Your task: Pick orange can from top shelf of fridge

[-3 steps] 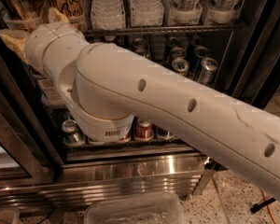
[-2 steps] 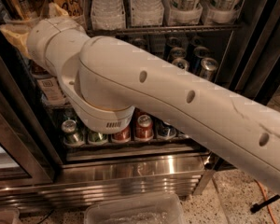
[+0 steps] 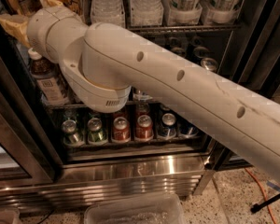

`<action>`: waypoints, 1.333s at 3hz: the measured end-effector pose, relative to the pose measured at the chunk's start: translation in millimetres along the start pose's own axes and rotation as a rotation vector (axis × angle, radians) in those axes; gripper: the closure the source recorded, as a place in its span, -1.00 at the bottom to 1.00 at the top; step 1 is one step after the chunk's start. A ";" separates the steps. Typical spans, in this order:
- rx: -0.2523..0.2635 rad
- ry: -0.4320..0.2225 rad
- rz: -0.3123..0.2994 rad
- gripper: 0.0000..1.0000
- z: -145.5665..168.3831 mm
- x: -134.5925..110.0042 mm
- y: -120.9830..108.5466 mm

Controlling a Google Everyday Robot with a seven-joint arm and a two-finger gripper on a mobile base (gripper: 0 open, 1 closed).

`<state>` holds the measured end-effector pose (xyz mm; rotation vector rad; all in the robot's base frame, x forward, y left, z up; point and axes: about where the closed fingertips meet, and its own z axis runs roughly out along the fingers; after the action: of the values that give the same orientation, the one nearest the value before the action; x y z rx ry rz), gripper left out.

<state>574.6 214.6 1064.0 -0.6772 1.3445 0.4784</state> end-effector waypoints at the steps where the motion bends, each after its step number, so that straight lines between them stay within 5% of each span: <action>1: -0.003 -0.002 -0.007 -0.32 12.3 0.4 -10.4; 4: -0.017 -0.002 -0.006 -0.26 16.2 1.3 -5.9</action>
Offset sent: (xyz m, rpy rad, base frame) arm 0.0310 0.0022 0.0028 -0.0120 -0.0021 0.0105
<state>590.5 221.4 1065.1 -0.6943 1.3375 0.4860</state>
